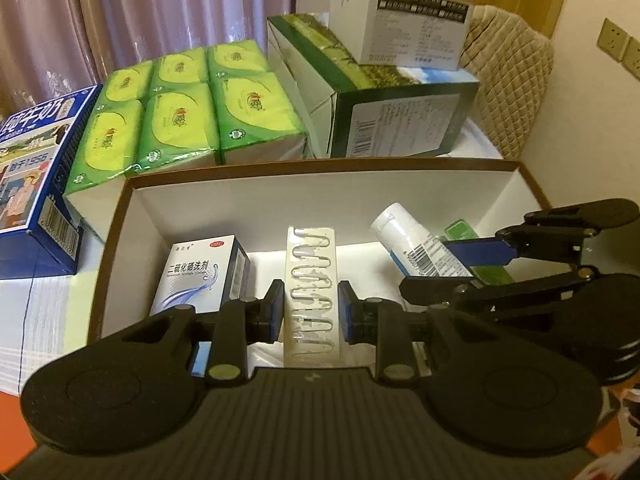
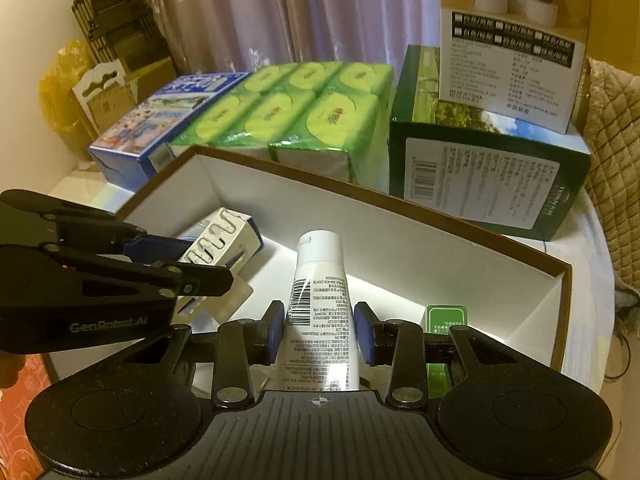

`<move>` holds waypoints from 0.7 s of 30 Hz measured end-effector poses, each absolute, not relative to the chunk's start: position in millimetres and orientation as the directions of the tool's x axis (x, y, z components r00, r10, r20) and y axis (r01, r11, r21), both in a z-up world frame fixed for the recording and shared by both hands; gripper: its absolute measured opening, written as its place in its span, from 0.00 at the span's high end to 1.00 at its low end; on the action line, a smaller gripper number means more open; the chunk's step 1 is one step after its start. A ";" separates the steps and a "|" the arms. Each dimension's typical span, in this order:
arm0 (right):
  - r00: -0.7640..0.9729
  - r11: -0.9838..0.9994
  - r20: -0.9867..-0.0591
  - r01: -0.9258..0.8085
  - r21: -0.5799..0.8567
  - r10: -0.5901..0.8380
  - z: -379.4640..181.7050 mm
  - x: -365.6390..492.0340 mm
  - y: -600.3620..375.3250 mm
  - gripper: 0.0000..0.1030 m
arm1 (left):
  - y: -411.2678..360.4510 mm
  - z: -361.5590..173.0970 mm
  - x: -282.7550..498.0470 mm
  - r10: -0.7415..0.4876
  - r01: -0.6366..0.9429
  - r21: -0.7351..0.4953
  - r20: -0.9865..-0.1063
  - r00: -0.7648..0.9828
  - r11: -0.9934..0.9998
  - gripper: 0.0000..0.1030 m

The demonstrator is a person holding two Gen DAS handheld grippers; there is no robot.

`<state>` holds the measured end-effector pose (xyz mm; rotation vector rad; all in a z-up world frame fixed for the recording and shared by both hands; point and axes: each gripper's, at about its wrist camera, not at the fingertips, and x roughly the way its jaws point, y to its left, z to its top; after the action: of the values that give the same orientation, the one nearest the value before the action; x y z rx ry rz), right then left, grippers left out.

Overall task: Organize rigid objects
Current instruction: 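Carry the blister pack and tube into the brown box with both tools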

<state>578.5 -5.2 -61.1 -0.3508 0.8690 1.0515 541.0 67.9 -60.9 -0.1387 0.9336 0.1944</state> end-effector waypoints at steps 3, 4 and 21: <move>0.205 0.478 -0.770 -0.867 0.143 0.604 -64.9 586.4 -3.6 0.66 | 68.6 -67.2 550.3 0.112 -0.231 -0.027 -0.815 0.569 0.972 0.77; 0.203 0.477 -0.771 -0.867 0.145 0.603 -65.4 588.3 -3.3 0.66 | 69.0 -68.8 552.5 0.114 -0.233 -0.026 -0.816 0.567 0.972 0.77; 0.163 0.431 -0.776 -0.889 0.152 0.609 -70.6 601.4 11.4 0.66 | 87.9 -62.9 548.0 0.167 -0.297 -0.010 -0.809 0.564 0.955 0.58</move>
<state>601.4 11.4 -70.6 -0.3790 0.8878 1.1058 548.0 87.9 -62.9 -0.1508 0.9336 0.2744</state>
